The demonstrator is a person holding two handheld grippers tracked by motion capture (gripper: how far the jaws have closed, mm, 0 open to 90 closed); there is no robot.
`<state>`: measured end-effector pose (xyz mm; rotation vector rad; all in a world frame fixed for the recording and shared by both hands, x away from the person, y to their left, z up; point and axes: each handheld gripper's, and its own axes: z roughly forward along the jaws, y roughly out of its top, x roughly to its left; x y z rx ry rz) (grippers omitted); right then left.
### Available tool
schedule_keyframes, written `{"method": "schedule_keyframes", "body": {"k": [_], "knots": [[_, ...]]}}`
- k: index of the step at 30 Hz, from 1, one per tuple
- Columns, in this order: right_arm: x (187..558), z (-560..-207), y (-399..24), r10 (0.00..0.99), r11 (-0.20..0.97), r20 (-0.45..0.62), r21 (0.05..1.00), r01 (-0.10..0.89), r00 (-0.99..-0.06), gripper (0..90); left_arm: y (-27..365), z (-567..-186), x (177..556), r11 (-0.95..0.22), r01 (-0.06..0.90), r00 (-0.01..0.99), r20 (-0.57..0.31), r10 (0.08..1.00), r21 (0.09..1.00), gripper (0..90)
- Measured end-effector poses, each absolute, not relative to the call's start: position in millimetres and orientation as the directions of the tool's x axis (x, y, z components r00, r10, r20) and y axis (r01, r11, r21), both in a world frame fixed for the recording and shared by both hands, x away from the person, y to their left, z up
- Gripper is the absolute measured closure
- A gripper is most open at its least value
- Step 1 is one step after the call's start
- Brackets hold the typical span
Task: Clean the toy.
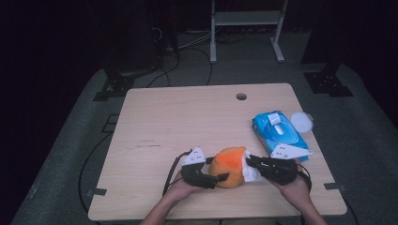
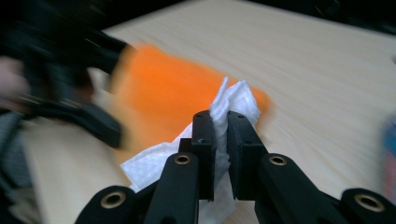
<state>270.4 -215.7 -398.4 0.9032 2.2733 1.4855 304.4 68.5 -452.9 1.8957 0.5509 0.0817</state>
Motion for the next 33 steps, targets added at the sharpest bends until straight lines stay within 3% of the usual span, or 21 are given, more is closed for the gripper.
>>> {"method": "schedule_keyframes", "body": {"k": [2, 6, 15, 21, 25, 29, 33], "knots": [[265, -391, -208, 0.584, 0.249, 0.126, 0.913, 0.324, -0.802, 81.2, 67, -453, 304, -0.284, 0.331, 0.889, -0.196, 0.413, 0.900, 25.5], [267, -396, -198, 0.589, 0.293, 0.080, 0.906, 0.305, -0.804, 81.0, 69, -452, 304, -0.288, 0.332, 0.887, -0.194, 0.419, 0.898, 26.8], [285, -416, -228, 0.703, 0.274, 0.116, 0.866, 0.417, -0.702, 81.1, 71, -453, 308, -0.256, 0.356, 0.876, -0.226, 0.427, 0.899, 28.6], [274, -397, -215, 0.630, 0.209, 0.156, 0.909, 0.360, -0.761, 81.0, 68, -455, 306, -0.258, 0.338, 0.882, -0.209, 0.424, 0.905, 26.2], [267, -396, -196, 0.611, 0.279, 0.077, 0.911, 0.305, -0.788, 80.5, 67, -453, 305, -0.266, 0.342, 0.879, -0.206, 0.431, 0.901, 26.5], [276, -404, -212, 0.673, 0.278, 0.076, 0.896, 0.347, -0.736, 80.4, 70, -453, 308, -0.258, 0.358, 0.873, -0.224, 0.433, 0.897, 26.7], [282, -409, -227, 0.699, 0.250, 0.145, 0.868, 0.429, -0.700, 80.2, 67, -451, 305, -0.273, 0.340, 0.877, -0.199, 0.436, 0.900, 26.7]]}}
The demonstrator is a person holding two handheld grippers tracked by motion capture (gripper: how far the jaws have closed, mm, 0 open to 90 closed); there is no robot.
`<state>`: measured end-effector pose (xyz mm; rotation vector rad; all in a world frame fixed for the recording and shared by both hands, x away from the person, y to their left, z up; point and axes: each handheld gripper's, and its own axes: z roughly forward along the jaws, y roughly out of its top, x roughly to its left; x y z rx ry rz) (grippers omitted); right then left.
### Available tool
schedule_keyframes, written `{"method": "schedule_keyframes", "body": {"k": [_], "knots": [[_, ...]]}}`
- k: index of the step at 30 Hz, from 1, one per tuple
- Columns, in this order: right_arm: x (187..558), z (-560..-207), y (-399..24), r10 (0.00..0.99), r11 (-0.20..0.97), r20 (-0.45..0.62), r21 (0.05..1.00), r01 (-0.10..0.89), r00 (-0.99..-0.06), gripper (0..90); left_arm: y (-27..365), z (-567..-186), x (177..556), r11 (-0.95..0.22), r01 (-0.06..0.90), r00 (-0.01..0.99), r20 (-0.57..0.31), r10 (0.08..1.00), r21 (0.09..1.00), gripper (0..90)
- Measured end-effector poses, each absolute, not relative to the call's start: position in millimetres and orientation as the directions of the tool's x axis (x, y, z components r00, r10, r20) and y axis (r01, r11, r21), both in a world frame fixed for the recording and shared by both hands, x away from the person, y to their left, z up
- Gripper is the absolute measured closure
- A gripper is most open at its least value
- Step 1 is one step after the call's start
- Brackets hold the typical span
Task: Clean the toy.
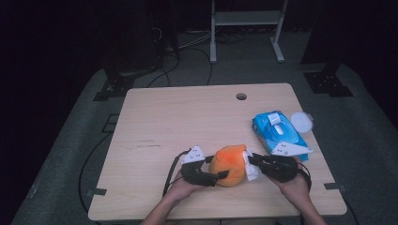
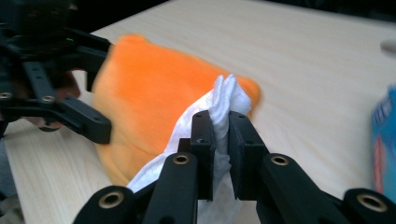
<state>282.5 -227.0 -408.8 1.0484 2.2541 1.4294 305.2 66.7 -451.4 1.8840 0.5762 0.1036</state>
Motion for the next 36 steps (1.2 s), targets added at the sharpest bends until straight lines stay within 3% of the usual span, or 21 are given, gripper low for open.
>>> {"method": "schedule_keyframes", "body": {"k": [3, 6, 7, 9, 14, 17, 18, 22, 25, 26, 27, 29, 31, 36], "knots": [[278, -391, -225, 0.670, 0.199, 0.187, 0.887, 0.417, -0.718, 80.2, 61, -450, 300, -0.297, 0.305, 0.886, -0.155, 0.437, 0.905, 26.7], [274, -381, -207, 0.670, 0.264, 0.106, 0.891, 0.369, -0.735, 79.7, 55, -449, 295, -0.326, 0.258, 0.903, -0.108, 0.416, 0.909, 25.1], [276, -383, -204, 0.672, 0.286, 0.085, 0.887, 0.363, -0.736, 79.7, 55, -448, 293, -0.354, 0.238, 0.913, -0.083, 0.400, 0.905, 18.5], [281, -395, -203, 0.660, 0.284, 0.122, 0.873, 0.397, -0.741, 80.0, 58, -446, 293, -0.387, 0.197, 0.926, -0.042, 0.375, 0.901, 15.6], [279, -400, -217, 0.654, 0.262, 0.167, 0.865, 0.429, -0.738, 80.0, 63, -449, 305, -0.389, 0.201, 0.937, -0.061, 0.343, 0.899, 6.9], [278, -399, -215, 0.644, 0.271, 0.164, 0.865, 0.423, -0.747, 80.0, 54, -458, 305, -0.429, 0.206, 0.947, -0.068, 0.315, 0.880, 8.3], [278, -397, -212, 0.646, 0.276, 0.154, 0.866, 0.416, -0.748, 80.1, 54, -456, 304, -0.430, 0.202, 0.945, -0.061, 0.321, 0.880, 21.4], [277, -391, -210, 0.658, 0.252, 0.139, 0.885, 0.390, -0.740, 80.3, 62, -435, 301, -0.418, 0.163, 0.934, -0.004, 0.356, 0.894, 32.7], [289, -387, -205, 0.671, 0.211, 0.148, 0.901, 0.379, -0.726, 80.5, 77, -412, 301, -0.427, 0.098, 0.899, 0.104, 0.425, 0.899, 33.6], [289, -387, -205, 0.671, 0.211, 0.148, 0.901, 0.379, -0.726, 80.5, 77, -412, 301, -0.427, 0.098, 0.899, 0.104, 0.425, 0.899, 33.7], [302, -388, -196, 0.671, 0.202, 0.149, 0.905, 0.373, -0.726, 80.7, 81, -410, 301, -0.461, 0.079, 0.867, 0.167, 0.469, 0.884, 33.7], [312, -393, -188, 0.666, 0.208, 0.164, 0.896, 0.392, -0.727, 80.8, 83, -412, 302, -0.485, 0.080, 0.854, 0.191, 0.484, 0.871, 32.9], [323, -405, -177, 0.666, 0.240, 0.175, 0.870, 0.430, -0.726, 80.8, 82, -430, 307, -0.546, 0.166, 0.852, 0.159, 0.498, 0.821, 28.4], [322, -415, -178, 0.643, 0.266, 0.203, 0.844, 0.465, -0.738, 80.3, 79, -435, 294, -0.547, 0.152, 0.867, 0.154, 0.473, 0.823, 26.0]]}}
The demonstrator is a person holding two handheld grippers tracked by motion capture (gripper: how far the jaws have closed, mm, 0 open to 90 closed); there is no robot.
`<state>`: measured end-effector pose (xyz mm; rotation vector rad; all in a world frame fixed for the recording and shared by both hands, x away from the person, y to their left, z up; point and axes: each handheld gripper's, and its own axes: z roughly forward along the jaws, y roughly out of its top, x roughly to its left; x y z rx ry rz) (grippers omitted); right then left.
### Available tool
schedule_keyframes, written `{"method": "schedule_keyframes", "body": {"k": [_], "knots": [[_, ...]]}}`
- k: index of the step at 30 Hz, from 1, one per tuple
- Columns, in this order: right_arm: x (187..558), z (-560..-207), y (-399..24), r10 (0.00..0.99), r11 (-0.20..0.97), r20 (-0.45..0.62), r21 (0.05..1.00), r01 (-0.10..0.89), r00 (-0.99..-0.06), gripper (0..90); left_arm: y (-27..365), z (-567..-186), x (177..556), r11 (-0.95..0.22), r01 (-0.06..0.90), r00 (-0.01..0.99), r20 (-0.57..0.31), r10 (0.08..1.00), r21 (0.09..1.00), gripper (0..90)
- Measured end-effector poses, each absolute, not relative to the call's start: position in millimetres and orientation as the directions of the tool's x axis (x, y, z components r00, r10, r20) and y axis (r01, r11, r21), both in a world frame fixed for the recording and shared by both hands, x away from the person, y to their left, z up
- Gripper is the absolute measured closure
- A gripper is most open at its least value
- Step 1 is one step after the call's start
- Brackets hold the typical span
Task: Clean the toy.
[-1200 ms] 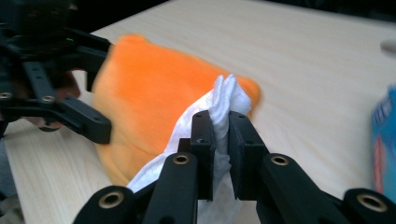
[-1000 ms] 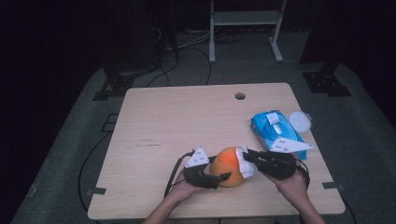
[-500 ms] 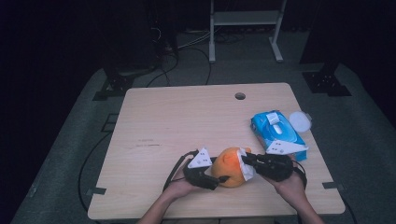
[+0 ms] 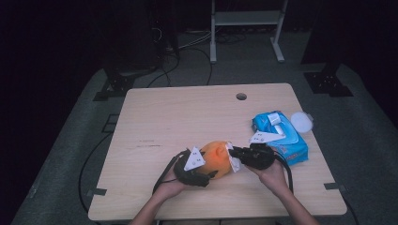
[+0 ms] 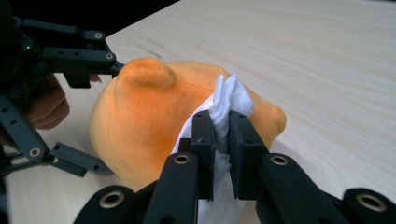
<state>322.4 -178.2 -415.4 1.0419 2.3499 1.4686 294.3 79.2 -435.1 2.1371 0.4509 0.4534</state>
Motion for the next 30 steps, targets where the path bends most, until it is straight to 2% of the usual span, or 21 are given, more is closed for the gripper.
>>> {"method": "schedule_keyframes", "body": {"k": [3, 4, 7, 13, 15, 17, 20, 26, 30], "knots": [[314, -408, -186, 0.649, 0.298, 0.165, 0.843, 0.447, -0.743, 80.0, 77, -434, 288, -0.556, 0.142, 0.876, 0.157, 0.456, 0.819, 26.1], [308, -401, -192, 0.646, 0.287, 0.166, 0.852, 0.438, -0.745, 80.0, 77, -431, 279, -0.513, 0.154, 0.898, 0.096, 0.428, 0.845, 27.3], [301, -395, -197, 0.628, 0.257, 0.197, 0.861, 0.439, -0.753, 80.0, 76, -429, 272, -0.502, 0.153, 0.914, 0.071, 0.399, 0.851, 29.5], [292, -410, -199, 0.603, 0.318, 0.211, 0.821, 0.474, -0.769, 80.1, 79, -419, 264, -0.485, 0.143, 0.952, 0.015, 0.307, 0.863, 29.5], [290, -412, -201, 0.601, 0.324, 0.207, 0.820, 0.473, -0.772, 80.0, 80, -416, 265, -0.472, 0.124, 0.954, 0.027, 0.300, 0.873, 28.3], [282, -417, -209, 0.587, 0.333, 0.215, 0.814, 0.475, -0.780, 80.0, 80, -408, 275, -0.439, 0.079, 0.954, 0.060, 0.293, 0.895, 21.0], [278, -420, -211, 0.572, 0.349, 0.204, 0.816, 0.461, -0.795, 79.9, 72, -403, 289, -0.431, 0.053, 0.960, 0.074, 0.271, 0.901, 19.9], [277, -421, -213, 0.562, 0.349, 0.210, 0.817, 0.460, -0.800, 79.8, 53, -403, 307, -0.489, -0.010, 0.975, 0.116, 0.188, 0.872, 16.1], [276, -421, -222, 0.564, 0.326, 0.228, 0.821, 0.468, -0.793, 79.8, 46, -413, 317, -0.559, 0.026, 0.986, 0.072, 0.153, 0.829, 16.0]]}}
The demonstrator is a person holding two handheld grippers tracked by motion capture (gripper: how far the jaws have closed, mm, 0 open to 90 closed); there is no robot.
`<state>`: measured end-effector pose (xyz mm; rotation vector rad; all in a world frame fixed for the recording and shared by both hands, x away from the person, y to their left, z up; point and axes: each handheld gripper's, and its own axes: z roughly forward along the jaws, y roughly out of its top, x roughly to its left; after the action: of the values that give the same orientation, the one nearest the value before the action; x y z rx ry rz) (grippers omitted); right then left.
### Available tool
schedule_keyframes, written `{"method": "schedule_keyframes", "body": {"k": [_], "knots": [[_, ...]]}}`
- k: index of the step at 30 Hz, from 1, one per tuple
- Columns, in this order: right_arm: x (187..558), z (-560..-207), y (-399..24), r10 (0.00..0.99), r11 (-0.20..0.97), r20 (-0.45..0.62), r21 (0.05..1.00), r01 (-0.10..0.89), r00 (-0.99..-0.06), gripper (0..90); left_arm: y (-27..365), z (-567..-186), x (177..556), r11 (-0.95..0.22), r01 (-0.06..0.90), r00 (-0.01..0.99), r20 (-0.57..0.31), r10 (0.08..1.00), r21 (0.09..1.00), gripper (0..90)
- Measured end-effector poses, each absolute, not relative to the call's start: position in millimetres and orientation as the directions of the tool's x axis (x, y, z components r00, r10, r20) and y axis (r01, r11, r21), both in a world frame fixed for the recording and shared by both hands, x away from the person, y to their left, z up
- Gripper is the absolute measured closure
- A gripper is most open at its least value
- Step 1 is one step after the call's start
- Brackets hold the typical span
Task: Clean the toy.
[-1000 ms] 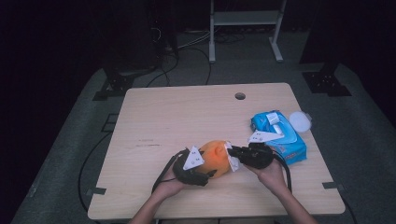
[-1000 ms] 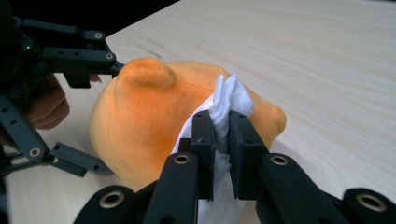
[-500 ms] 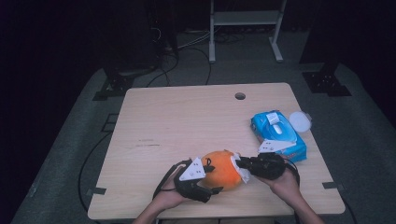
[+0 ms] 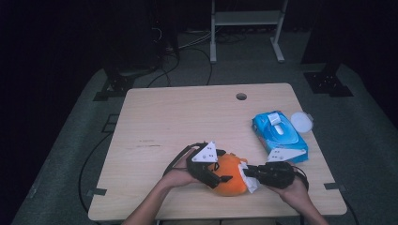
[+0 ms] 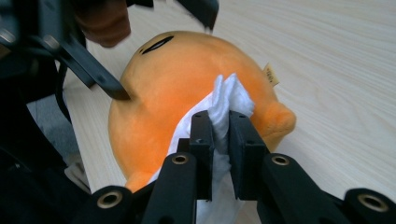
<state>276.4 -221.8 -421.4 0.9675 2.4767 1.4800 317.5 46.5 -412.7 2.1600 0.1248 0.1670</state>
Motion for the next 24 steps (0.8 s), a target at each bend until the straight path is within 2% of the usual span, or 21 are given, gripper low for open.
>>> {"method": "schedule_keyframes", "body": {"k": [6, 8, 12, 13, 14, 15, 17, 24], "knots": [[276, -424, -246, 0.592, 0.280, 0.272, 0.814, 0.509, -0.759, 79.2, 45, -425, 322, -0.565, 0.177, 0.971, -0.050, 0.233, 0.806, 16.8], [276, -426, -248, 0.593, 0.277, 0.274, 0.814, 0.511, -0.757, 79.1, 45, -427, 323, -0.556, 0.196, 0.968, -0.067, 0.243, 0.808, 17.5], [275, -428, -253, 0.601, 0.259, 0.289, 0.812, 0.523, -0.745, 78.0, 44, -429, 320, -0.563, 0.187, 0.966, -0.045, 0.256, 0.805, 26.8], [276, -427, -254, 0.606, 0.246, 0.292, 0.816, 0.524, -0.740, 77.8, 44, -428, 317, -0.567, 0.162, 0.966, -0.012, 0.259, 0.807, 35.6], [276, -427, -254, 0.606, 0.246, 0.292, 0.816, 0.524, -0.740, 77.8, 44, -428, 317, -0.567, 0.162, 0.966, -0.012, 0.259, 0.807, 40.2], [277, -427, -254, 0.605, 0.242, 0.296, 0.816, 0.525, -0.739, 77.8, 44, -426, 316, -0.566, 0.149, 0.968, -0.002, 0.253, 0.811, 40.2], [278, -427, -255, 0.608, 0.231, 0.300, 0.819, 0.525, -0.735, 78.0, 46, -424, 313, -0.560, 0.128, 0.970, 0.014, 0.242, 0.819, 51.2], [278, -423, -262, 0.617, 0.210, 0.302, 0.827, 0.522, -0.727, 78.2, 56, -409, 319, -0.534, 0.140, 0.952, 0.035, 0.303, 0.834, 53.8]]}}
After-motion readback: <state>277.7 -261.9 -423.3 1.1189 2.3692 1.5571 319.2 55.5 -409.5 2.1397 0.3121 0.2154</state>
